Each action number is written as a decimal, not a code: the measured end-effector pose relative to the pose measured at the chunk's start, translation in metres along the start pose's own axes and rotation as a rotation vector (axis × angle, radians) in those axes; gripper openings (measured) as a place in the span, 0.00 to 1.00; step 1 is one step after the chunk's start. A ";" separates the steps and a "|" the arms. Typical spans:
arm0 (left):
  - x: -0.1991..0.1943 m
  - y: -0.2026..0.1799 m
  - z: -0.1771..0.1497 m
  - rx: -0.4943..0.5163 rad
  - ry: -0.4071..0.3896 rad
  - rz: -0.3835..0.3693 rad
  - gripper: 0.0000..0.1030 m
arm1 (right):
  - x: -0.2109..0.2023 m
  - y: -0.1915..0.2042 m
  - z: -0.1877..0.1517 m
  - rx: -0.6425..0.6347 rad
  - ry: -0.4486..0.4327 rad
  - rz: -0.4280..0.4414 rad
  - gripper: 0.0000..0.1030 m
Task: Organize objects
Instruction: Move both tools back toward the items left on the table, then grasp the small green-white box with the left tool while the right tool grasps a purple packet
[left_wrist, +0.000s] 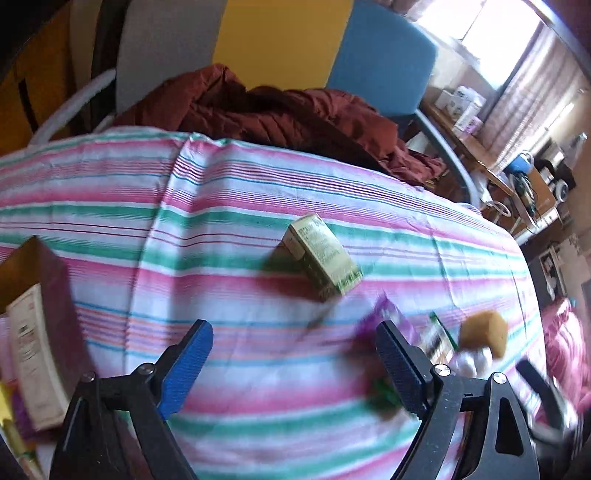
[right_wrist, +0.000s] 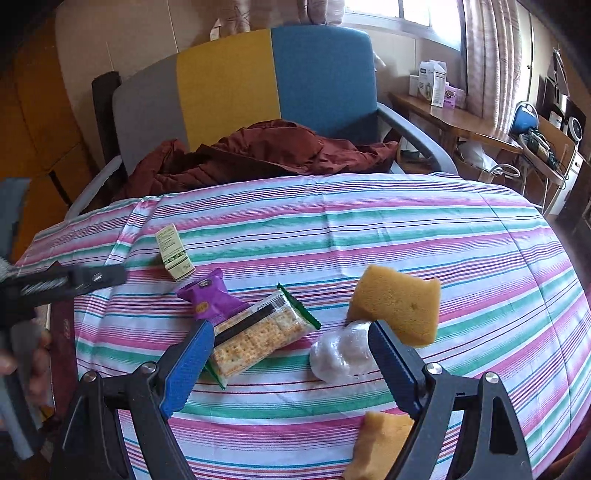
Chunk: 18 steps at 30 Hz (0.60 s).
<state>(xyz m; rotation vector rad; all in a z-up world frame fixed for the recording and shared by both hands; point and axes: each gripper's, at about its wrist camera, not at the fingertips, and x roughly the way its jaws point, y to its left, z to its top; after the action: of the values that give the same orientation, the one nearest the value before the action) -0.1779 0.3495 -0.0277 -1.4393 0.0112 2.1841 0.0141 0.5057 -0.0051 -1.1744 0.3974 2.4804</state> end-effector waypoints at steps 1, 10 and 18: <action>0.008 -0.001 0.005 -0.015 0.007 0.004 0.86 | 0.000 0.000 0.000 0.000 0.001 0.004 0.85; 0.060 -0.016 0.044 -0.052 0.023 0.052 0.83 | 0.001 0.001 -0.001 0.003 0.011 0.033 0.85; 0.075 -0.024 0.040 0.113 0.013 0.131 0.29 | 0.004 0.006 -0.002 -0.014 0.030 0.053 0.84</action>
<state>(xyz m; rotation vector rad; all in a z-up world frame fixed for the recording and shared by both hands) -0.2243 0.4127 -0.0688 -1.4252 0.2357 2.2389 0.0103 0.5006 -0.0088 -1.2229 0.4254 2.5175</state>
